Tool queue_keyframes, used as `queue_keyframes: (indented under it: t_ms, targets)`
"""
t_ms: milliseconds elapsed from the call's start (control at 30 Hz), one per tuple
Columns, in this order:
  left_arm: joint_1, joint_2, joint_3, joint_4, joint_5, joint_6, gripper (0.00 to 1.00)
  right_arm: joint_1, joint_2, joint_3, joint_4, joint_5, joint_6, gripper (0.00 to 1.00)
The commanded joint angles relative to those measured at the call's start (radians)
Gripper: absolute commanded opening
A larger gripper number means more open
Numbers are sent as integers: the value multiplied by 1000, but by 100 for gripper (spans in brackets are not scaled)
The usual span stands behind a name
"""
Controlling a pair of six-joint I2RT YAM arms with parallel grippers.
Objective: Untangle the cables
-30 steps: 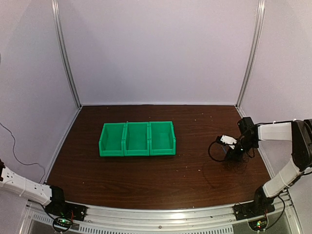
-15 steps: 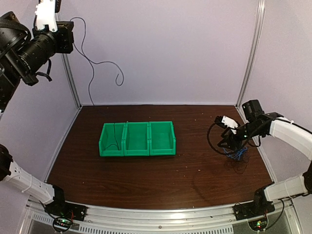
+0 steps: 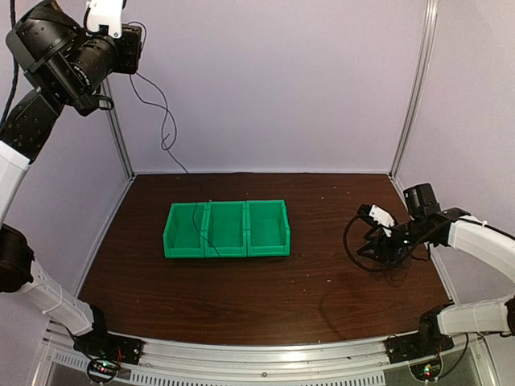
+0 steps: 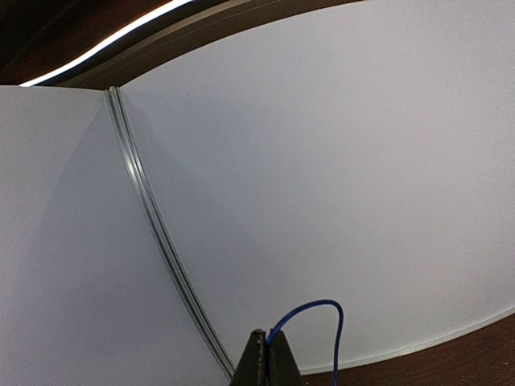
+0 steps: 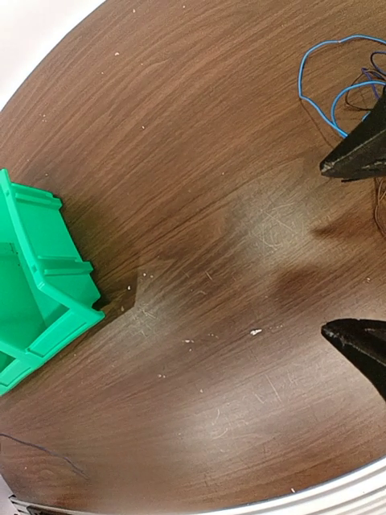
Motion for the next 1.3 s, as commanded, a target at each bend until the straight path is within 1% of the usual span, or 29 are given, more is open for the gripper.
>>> queue_keyframes:
  t_ms: [0,100,200,267,333,400,500,633,733,900,1000,1267]
  targets:
    - [37,13,91,-26,10,-46,0,4,-23,-14,72,5,24,59]
    - [85,37,135,-178,74,-165,0,4,-10,-9,73,-6,25,59]
    - [205,56,168,-342,237,-371,0,4,-9,-8,73,-12,25,59]
    - [294,58,163,-384,342,-454,0,4,-13,-13,72,-12,26,59]
    - [357,63,152,-385,405,-486,0,4,-17,-19,72,-8,26,59]
    - [413,78,157,-383,468,-499,0,4,-22,-27,75,-1,26,60]
    - [450,115,189,-364,545,-497,0,2,-21,-32,83,8,26,59]
    - [462,167,274,-308,550,-440,0,2,-5,-32,86,15,26,60]
    - [482,187,319,-263,561,-425,0,2,3,-36,89,18,25,60]
    - [485,183,322,-130,647,-411,0,2,17,-39,90,22,22,60]
    - [485,200,377,-104,687,-406,0,2,19,-40,91,24,22,60]
    - [485,200,388,-27,767,-398,0,1,23,-42,93,26,20,60]
